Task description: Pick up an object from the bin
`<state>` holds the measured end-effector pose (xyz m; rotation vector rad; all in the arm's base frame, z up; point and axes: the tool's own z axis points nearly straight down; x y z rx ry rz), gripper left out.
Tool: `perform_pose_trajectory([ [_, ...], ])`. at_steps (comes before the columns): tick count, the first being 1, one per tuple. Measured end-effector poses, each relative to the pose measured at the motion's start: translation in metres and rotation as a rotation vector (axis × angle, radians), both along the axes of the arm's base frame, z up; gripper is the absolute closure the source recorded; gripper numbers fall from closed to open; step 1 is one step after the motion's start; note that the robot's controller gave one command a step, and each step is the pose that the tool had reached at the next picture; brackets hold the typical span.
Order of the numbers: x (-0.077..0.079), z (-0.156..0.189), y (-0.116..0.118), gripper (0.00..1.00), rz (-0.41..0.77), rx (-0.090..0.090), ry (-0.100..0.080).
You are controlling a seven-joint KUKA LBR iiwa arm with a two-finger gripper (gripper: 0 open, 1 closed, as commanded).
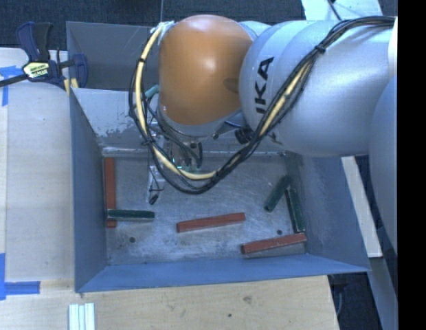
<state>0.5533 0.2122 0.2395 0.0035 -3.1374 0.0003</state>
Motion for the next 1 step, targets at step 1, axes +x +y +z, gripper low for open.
perform_pose_trajectory([
  [1, -0.0120, -0.1727, -0.0184, 0.00, 0.330, 0.000, 0.000],
])
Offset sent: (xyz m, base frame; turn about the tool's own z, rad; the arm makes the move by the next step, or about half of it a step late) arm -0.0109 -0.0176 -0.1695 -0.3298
